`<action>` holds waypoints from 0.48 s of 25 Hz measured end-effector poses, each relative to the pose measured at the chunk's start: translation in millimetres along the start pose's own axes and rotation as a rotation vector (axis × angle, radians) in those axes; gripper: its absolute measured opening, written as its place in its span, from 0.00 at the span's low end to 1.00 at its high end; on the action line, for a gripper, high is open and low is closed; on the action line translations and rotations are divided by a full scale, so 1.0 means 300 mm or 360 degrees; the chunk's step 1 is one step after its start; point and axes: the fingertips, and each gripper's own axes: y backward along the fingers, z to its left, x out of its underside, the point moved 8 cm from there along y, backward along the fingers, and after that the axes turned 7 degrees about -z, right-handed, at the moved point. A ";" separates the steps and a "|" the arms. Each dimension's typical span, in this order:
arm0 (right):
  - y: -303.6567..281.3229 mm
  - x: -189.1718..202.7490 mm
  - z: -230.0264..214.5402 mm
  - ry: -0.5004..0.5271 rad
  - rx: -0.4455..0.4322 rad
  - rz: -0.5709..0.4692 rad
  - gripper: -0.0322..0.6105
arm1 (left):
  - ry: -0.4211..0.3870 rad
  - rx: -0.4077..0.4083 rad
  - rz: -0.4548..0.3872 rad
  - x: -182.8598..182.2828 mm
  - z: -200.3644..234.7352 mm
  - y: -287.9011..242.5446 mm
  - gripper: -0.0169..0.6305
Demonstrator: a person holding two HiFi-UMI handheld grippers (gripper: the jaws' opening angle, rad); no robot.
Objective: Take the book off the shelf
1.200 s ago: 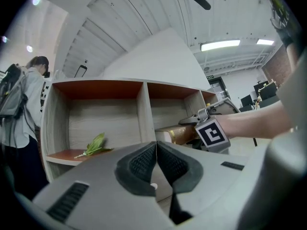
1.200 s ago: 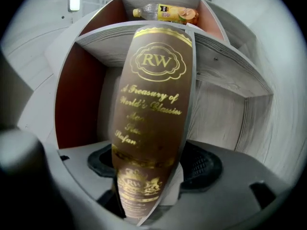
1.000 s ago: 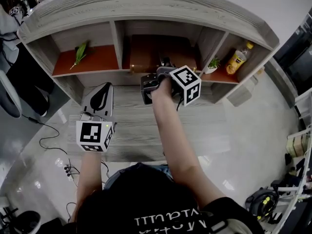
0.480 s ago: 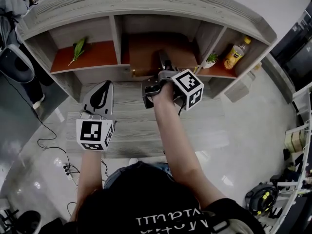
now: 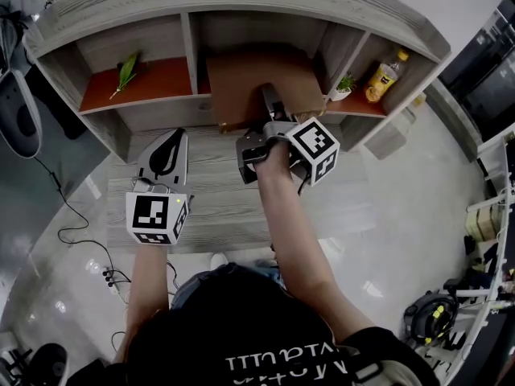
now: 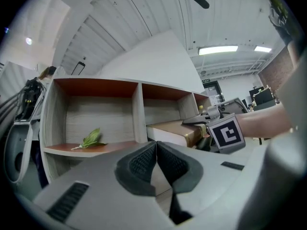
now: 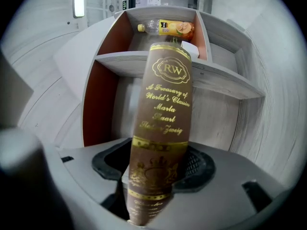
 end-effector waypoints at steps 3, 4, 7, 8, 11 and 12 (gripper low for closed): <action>0.033 0.000 -0.009 -0.0001 -0.0013 0.0002 0.47 | 0.0008 0.0011 -0.0006 0.002 -0.002 0.008 0.04; 0.043 0.000 -0.013 -0.0003 -0.0018 0.0006 0.47 | 0.0012 0.0013 -0.0008 0.002 -0.002 0.010 0.04; 0.070 -0.002 -0.022 -0.0002 -0.0033 0.0017 0.47 | 0.0026 0.0025 -0.0017 0.004 -0.007 0.014 0.04; 0.079 -0.003 -0.024 0.0002 -0.0038 0.0018 0.47 | 0.0030 0.0031 -0.0019 0.005 -0.009 0.015 0.04; 0.104 -0.006 -0.030 0.0018 -0.0051 0.0021 0.47 | 0.0039 0.0054 -0.0028 0.007 -0.018 0.015 0.04; 0.113 -0.007 -0.031 0.0023 -0.0056 0.0022 0.47 | 0.0041 0.0063 -0.0030 0.007 -0.021 0.015 0.04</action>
